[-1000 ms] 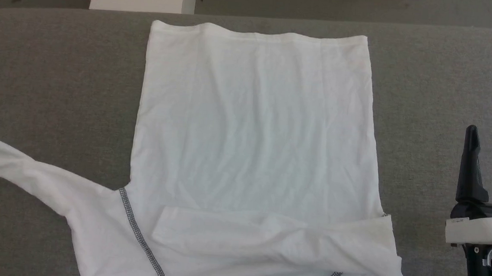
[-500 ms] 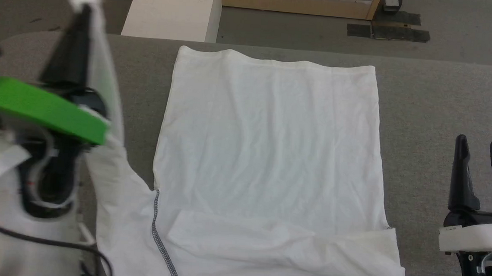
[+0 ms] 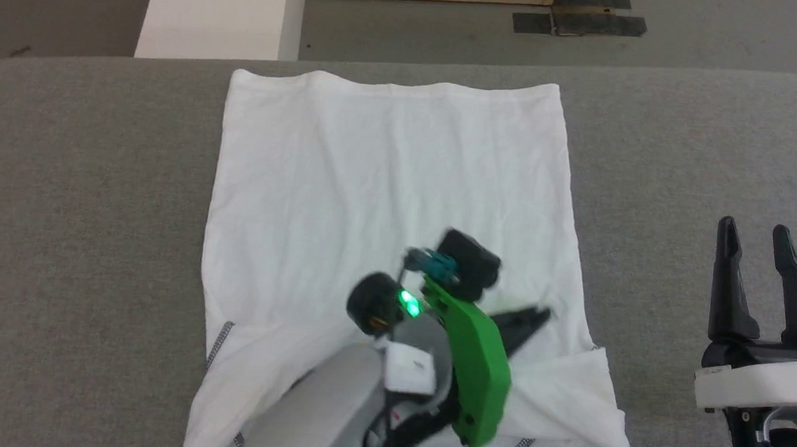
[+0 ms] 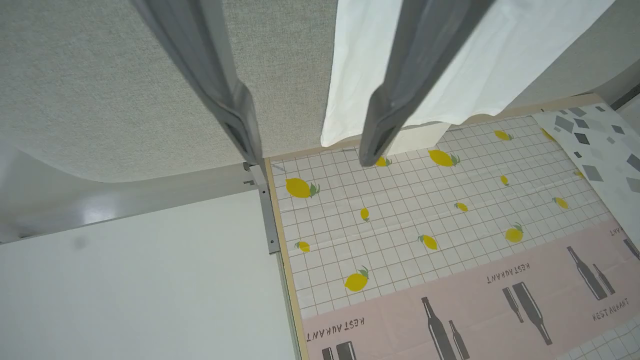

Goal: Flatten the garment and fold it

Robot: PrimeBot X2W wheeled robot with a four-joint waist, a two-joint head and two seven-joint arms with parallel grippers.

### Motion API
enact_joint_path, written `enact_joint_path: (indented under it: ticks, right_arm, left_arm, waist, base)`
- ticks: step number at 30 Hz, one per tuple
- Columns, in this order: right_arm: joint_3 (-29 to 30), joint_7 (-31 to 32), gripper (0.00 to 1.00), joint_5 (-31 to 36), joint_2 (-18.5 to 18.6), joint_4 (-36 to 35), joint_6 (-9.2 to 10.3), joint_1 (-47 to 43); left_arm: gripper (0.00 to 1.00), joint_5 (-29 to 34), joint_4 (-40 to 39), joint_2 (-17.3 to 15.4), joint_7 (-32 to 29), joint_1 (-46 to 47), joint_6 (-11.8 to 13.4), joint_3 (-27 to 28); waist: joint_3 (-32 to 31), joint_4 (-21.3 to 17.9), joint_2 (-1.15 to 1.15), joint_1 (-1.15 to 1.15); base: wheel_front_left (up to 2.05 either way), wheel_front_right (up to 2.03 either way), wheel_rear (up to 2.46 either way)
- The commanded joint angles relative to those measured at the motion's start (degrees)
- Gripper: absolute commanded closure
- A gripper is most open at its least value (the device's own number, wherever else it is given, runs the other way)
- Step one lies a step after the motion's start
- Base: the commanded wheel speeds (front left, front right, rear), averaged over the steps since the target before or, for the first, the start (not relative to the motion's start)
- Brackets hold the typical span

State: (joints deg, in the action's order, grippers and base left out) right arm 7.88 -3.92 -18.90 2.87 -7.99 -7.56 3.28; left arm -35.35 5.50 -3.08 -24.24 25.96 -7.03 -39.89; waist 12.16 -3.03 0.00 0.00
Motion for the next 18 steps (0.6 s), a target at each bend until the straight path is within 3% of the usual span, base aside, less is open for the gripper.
enact_joint_path:
  ticks: [1, 4, 7, 8, 9, 10, 15, 18]
  right_arm:
    - [0.0, -0.6, 0.0, -0.6, 0.0, 0.4, 0.08, 0.4]
    - [0.1, -1.1, 0.0, -0.7, 0.0, 0.9, 0.08, 0.3]
    - [0.3, -1.6, 0.0, -0.8, 0.0, 1.2, 0.08, 0.2]
    - [0.5, -1.7, 0.0, -0.8, 0.0, 1.3, 0.08, 0.1]
    - [0.5, -1.7, 0.0, -0.9, 0.0, 1.3, 0.08, 0.1]
    - [0.4, -1.7, 0.0, -0.9, 0.0, 1.4, 0.08, 0.1]
    - [0.1, -1.5, 0.0, -0.4, 0.0, 1.4, 0.08, 0.8]
    - [-0.6, -1.1, 0.0, 0.1, 0.0, 1.3, 0.08, 1.3]
  left_arm:
    - [1.0, -0.9, 1.5, 0.2, -1.1, 0.3, -0.3, -2.5]
    - [1.0, -3.9, 4.5, 0.0, -5.4, 0.1, -0.4, -9.0]
    - [1.0, -7.0, 6.0, -1.1, -9.3, 0.2, -0.4, -11.9]
    - [0.83, -7.7, 6.1, -1.3, -9.5, 0.4, -0.4, -11.9]
    - [0.52, -8.2, 6.0, -1.4, -8.9, 0.5, -0.4, -11.4]
    - [0.0, -8.7, 5.8, -1.3, -7.9, 0.7, -0.4, -10.4]
    - [0.0, -13.0, 2.4, -0.7, 0.6, 1.9, 1.3, -1.3]
    - [0.0, -9.7, 0.2, -3.0, 12.0, 3.8, 3.3, 6.7]
  waist:
    - [0.9, -1.5, 0.0, 0.0]
    - [1.1, -2.1, 0.0, 0.0]
    - [1.2, -1.9, 0.0, 0.0]
    - [1.2, -1.6, 0.0, 0.0]
    - [1.2, -1.4, 0.0, 0.0]
    - [1.2, -1.1, 0.0, 0.0]
    - [0.9, 0.4, 0.0, 0.0]
    - [0.3, 0.9, 0.0, 0.0]
  base:
    - [0.0, 0.0, 0.0]
    - [0.0, 0.0, 0.0]
    - [0.0, 0.0, 0.0]
    - [0.0, 0.0, 0.0]
    - [0.0, 0.0, 0.0]
    - [0.0, 0.0, 0.0]
    - [0.0, 0.0, 0.0]
    - [0.0, 0.0, 0.0]
